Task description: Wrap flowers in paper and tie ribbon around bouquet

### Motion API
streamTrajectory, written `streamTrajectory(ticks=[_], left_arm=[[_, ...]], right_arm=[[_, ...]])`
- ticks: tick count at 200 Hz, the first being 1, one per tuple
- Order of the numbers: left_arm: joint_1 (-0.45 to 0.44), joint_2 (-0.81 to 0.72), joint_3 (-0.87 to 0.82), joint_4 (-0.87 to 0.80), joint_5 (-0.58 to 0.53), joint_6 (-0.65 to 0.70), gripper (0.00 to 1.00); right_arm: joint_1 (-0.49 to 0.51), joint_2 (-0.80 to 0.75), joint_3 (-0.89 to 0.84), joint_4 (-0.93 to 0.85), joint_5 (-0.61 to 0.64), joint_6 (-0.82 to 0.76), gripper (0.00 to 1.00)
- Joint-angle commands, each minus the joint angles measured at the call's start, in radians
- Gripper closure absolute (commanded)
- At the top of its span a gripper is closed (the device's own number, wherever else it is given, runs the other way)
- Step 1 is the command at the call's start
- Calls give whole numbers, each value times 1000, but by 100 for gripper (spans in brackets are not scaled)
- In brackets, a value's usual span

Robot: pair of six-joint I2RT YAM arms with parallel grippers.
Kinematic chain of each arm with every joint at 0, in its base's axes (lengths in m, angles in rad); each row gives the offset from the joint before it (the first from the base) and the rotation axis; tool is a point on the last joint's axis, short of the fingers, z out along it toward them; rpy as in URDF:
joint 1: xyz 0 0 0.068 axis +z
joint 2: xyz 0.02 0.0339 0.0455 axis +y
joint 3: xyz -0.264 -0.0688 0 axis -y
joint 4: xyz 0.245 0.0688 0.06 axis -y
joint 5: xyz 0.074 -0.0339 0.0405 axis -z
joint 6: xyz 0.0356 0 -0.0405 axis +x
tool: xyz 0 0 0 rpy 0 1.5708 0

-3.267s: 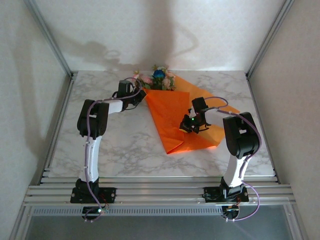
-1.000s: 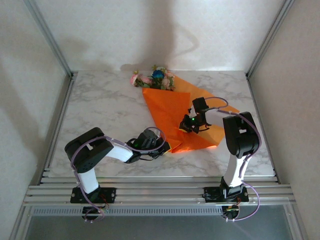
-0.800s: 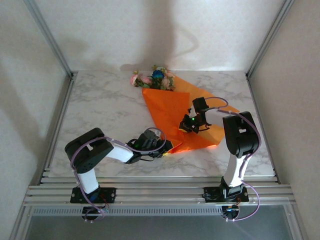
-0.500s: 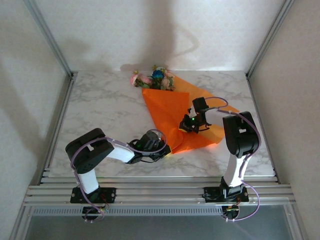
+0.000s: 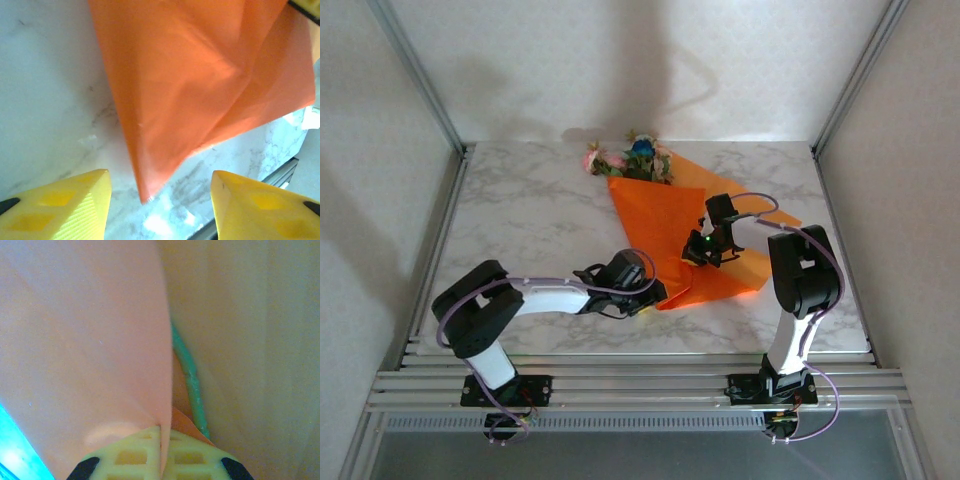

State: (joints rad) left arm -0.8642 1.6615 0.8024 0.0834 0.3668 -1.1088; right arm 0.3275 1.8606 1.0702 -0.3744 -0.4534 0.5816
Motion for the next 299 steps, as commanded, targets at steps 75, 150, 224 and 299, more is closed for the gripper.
streamTrajectory(ticks=[75, 150, 224, 299], left_arm=[[116, 366, 400, 186, 141, -56, 72], [89, 473, 530, 105, 201, 8, 74], [80, 509, 621, -77, 148, 109, 72], [-4, 523, 716, -237, 281, 167, 74]], right_arm=[[-15, -50, 27, -132, 76, 12, 88], [-222, -388, -9, -305, 254, 173, 51], [-327, -408, -190, -292, 282, 110, 48], [-333, -571, -220, -413, 521, 85, 42]])
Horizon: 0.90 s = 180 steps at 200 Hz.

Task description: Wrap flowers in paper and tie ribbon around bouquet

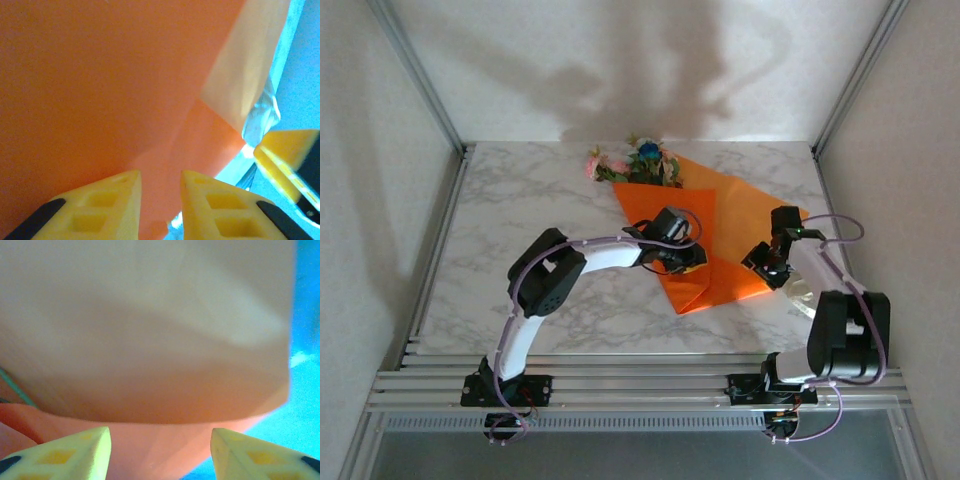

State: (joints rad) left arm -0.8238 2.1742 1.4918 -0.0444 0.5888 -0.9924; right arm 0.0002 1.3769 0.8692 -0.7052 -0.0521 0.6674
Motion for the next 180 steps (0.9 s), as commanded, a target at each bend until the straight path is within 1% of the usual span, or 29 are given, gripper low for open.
streamTrajectory(ticks=[1, 15, 32, 53, 75, 114, 134, 143, 169, 180], left_arm=[[-46, 10, 26, -110, 59, 50, 74], [-62, 19, 10, -105, 70, 43, 75], [-76, 48, 12, -91, 74, 38, 77], [-86, 85, 29, -85, 66, 32, 77], [-92, 108, 44, -96, 42, 38, 79], [-95, 134, 50, -153, 6, 82, 80], [-94, 136, 51, -159, 2, 93, 80], [-94, 136, 51, -161, 2, 96, 81], [-94, 134, 49, -163, 3, 99, 81], [-94, 135, 51, -164, 4, 103, 81]], right_arm=[[-5, -90, -22, -83, 121, 1, 42], [-5, -121, -59, -90, 128, 28, 40], [-7, -142, -132, -48, 90, 57, 39], [-9, -164, -216, 80, 33, 52, 38], [-18, -158, -252, 189, -9, 23, 38], [-24, -82, -255, 252, -21, -17, 41], [-26, -62, -271, 277, -37, -20, 49], [-26, -60, -278, 283, -37, -17, 52], [-31, -78, -305, 311, -43, -5, 52], [-33, -84, -303, 289, -33, 5, 50]])
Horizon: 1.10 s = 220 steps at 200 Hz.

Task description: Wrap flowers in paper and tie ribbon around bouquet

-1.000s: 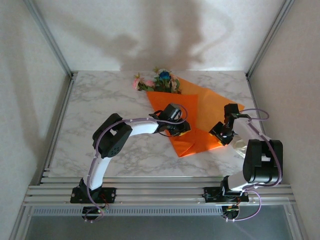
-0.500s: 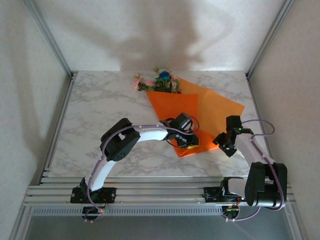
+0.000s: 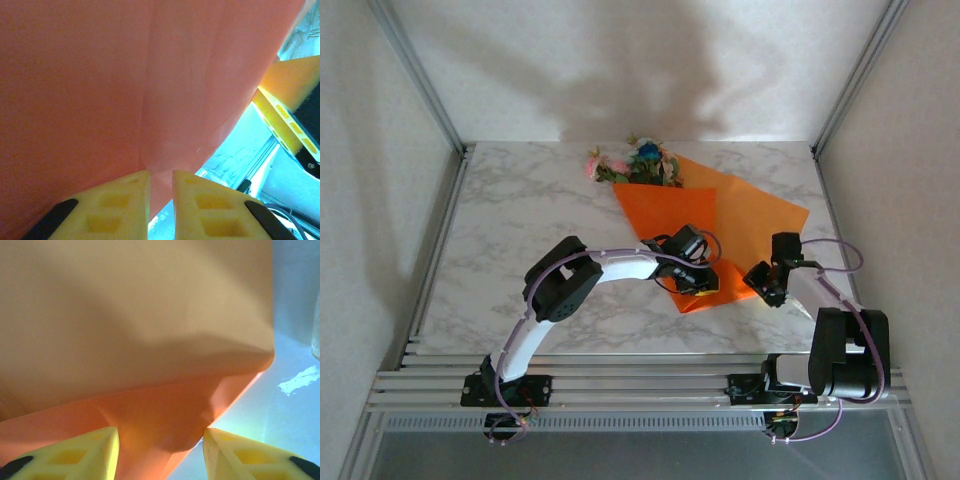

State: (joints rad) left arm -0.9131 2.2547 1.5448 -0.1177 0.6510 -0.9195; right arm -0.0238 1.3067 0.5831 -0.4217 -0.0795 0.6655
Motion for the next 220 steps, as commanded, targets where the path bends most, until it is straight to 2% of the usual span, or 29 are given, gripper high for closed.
streamTrajectory(ticks=[1, 14, 34, 70, 79, 89, 93, 107, 158, 184, 220], left_arm=[[-5, 55, -1, -92, -58, 31, 81], [-4, 59, 6, -103, -59, 37, 81], [-5, 62, 8, -106, -58, 41, 81], [-4, 66, 16, -118, -57, 52, 82], [-4, 68, 20, -124, -59, 58, 82], [-4, 69, 23, -127, -59, 60, 82], [-5, 69, 23, -127, -59, 60, 82], [-3, 71, 23, -127, -60, 60, 83], [2, 74, 9, -111, -63, 65, 90], [5, 76, 1, -92, -60, 62, 96], [6, 82, 6, -91, -65, 63, 98]], right_arm=[[-10, -14, -15, 1, -4, 8, 50], [-11, -28, -6, -64, 39, 28, 47], [-24, -58, -37, -51, 58, 44, 47], [-59, 22, -44, 34, 15, 41, 57], [-60, 31, -40, 61, 7, 34, 64], [-61, 36, -31, 82, 7, 28, 84], [-61, 36, -26, 90, 9, 24, 89], [-59, 22, -11, 101, 8, 12, 100], [31, -210, 49, 17, 23, -90, 100], [120, -287, 59, -1, -10, -104, 100], [282, -307, 114, -68, 17, -125, 100]])
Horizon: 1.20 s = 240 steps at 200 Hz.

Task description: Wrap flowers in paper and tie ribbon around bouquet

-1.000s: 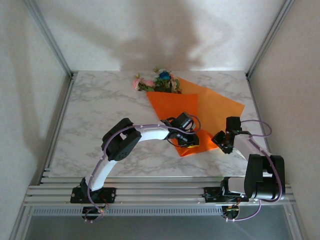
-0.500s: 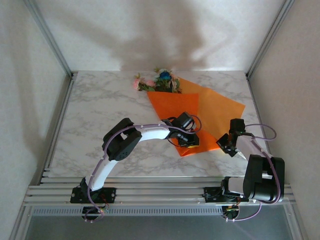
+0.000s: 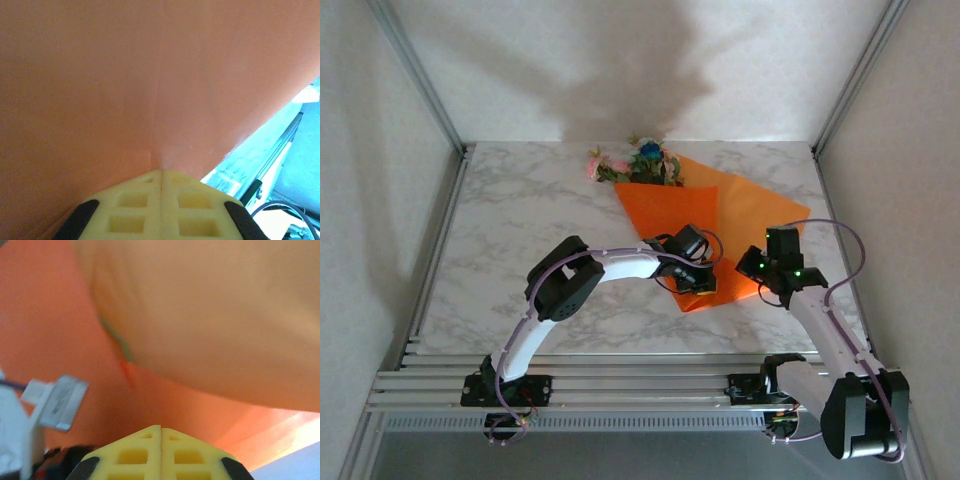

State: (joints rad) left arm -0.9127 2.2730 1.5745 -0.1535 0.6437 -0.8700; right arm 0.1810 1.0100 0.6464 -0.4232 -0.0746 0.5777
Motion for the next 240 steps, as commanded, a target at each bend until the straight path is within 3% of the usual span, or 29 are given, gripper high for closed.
streamTrajectory(ticks=[1, 25, 47, 69, 95, 128, 179, 194, 216, 240], left_arm=[[6, 64, -24, -56, -58, 14, 98], [9, 63, -27, -62, -59, 20, 98], [9, 62, -29, -64, -59, 23, 98], [11, 63, -25, -67, -58, 25, 98], [12, 70, -19, -73, -55, 29, 98], [14, 69, -13, -81, -54, 34, 99], [19, 69, -10, -84, -57, 37, 99], [20, 69, -10, -85, -58, 34, 99], [20, 69, -13, -86, -57, 35, 99], [19, 72, -10, -91, -56, 39, 99]], right_arm=[[81, -10, 52, -70, 16, -37, 100], [73, -10, 49, -187, 134, 1, 100], [-134, 15, -36, -139, 1, 49, 69], [-223, 130, -1, -139, -14, 38, 56], [-292, 286, 20, -120, -35, 53, 51], [-402, 343, -7, 4, -93, 82, 49], [-422, 442, -1, 66, -126, 95, 61], [-424, 431, -27, 97, -121, 117, 70], [-425, 422, -29, 134, -125, 132, 100], [-411, 346, -4, 109, -84, 113, 100]])
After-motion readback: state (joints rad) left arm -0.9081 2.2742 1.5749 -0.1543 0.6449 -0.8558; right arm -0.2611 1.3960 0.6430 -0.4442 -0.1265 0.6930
